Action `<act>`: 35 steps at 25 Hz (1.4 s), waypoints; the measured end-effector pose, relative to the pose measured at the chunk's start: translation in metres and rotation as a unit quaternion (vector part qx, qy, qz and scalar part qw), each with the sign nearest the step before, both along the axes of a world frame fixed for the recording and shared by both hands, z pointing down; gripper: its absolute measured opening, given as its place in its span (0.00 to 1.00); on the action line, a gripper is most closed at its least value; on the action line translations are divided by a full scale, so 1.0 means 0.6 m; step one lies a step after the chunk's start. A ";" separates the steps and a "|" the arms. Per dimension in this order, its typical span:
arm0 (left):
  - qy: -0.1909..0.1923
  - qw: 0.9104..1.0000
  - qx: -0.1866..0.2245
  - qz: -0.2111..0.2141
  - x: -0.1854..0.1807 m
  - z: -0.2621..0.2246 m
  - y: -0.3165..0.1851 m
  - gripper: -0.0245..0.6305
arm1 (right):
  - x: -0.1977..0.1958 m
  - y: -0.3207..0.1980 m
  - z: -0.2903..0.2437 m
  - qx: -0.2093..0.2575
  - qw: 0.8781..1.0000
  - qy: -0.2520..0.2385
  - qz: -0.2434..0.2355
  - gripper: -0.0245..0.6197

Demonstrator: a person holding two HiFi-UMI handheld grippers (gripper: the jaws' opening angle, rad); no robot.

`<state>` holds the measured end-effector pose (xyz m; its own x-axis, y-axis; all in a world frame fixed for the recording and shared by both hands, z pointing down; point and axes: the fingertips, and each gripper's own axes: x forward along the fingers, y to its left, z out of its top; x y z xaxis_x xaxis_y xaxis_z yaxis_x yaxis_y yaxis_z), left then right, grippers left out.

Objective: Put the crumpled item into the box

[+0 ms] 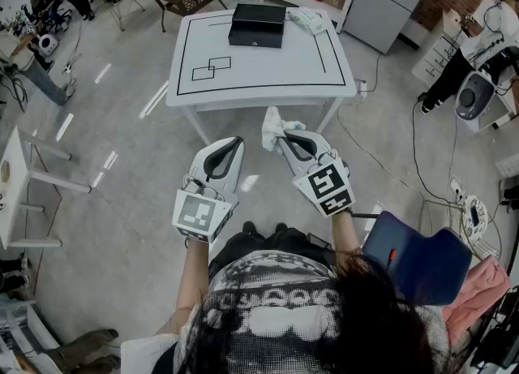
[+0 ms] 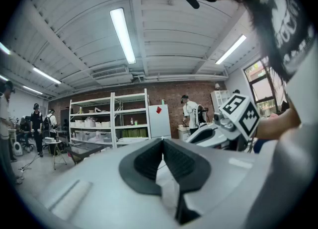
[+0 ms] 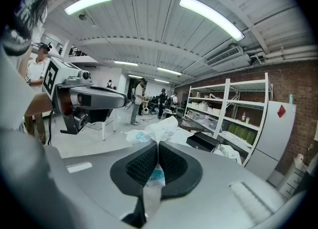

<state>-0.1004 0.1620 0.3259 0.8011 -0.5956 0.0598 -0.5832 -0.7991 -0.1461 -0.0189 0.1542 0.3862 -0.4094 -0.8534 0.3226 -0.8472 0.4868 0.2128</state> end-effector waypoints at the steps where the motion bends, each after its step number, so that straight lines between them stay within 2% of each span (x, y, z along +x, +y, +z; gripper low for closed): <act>1: -0.001 1.000 -0.002 0.001 -0.004 0.001 0.001 0.04 | -0.003 0.001 -0.001 0.000 1.000 0.000 0.002 0.06; 20: 0.003 0.999 -0.031 0.034 -0.092 0.047 -0.028 0.04 | -0.094 -0.026 0.031 -0.022 0.999 -0.012 0.040 0.06; 35: 0.008 0.998 -0.045 0.053 -0.098 0.062 -0.067 0.04 | -0.098 -0.059 0.044 -0.040 0.997 -0.004 0.060 0.06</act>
